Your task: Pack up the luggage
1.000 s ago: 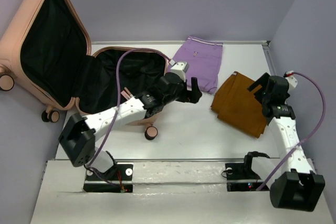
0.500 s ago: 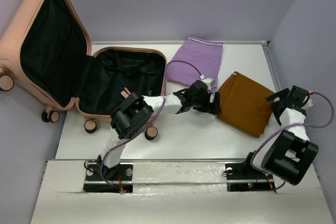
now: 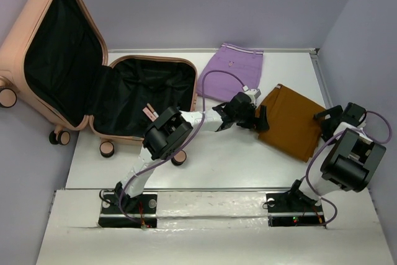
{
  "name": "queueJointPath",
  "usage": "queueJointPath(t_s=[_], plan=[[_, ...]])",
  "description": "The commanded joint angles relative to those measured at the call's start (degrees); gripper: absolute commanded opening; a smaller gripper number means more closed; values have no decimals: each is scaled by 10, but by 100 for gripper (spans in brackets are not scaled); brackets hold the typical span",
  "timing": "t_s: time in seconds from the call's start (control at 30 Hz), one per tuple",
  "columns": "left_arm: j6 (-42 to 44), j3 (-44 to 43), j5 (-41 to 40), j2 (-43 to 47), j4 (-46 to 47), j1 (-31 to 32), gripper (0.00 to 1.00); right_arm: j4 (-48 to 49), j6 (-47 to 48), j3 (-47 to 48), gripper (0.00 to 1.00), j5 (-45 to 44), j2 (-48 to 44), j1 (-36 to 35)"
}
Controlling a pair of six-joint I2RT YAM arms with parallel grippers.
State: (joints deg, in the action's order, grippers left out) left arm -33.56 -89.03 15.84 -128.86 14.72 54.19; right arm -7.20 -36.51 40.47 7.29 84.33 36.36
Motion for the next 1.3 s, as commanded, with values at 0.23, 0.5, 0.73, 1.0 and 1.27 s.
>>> queueJointPath(t_s=[0.23, 0.5, 0.73, 1.0, 1.27], plan=[[-20, 18, 24, -19, 23, 14, 80, 55, -34, -4, 61, 114, 86, 2], [-43, 36, 43, -11, 58, 28, 49, 148, -64, -56, 33, 214, 80, 2], [-61, 51, 48, -5, 69, 38, 93, 198, -67, -116, 37, 237, 46, 2], [-108, 135, 10, 55, 119, 29, 99, 175, -46, -105, 46, 202, 33, 2], [-154, 242, -76, 138, 147, 10, 99, 164, -30, -109, 46, 173, 18, 2]])
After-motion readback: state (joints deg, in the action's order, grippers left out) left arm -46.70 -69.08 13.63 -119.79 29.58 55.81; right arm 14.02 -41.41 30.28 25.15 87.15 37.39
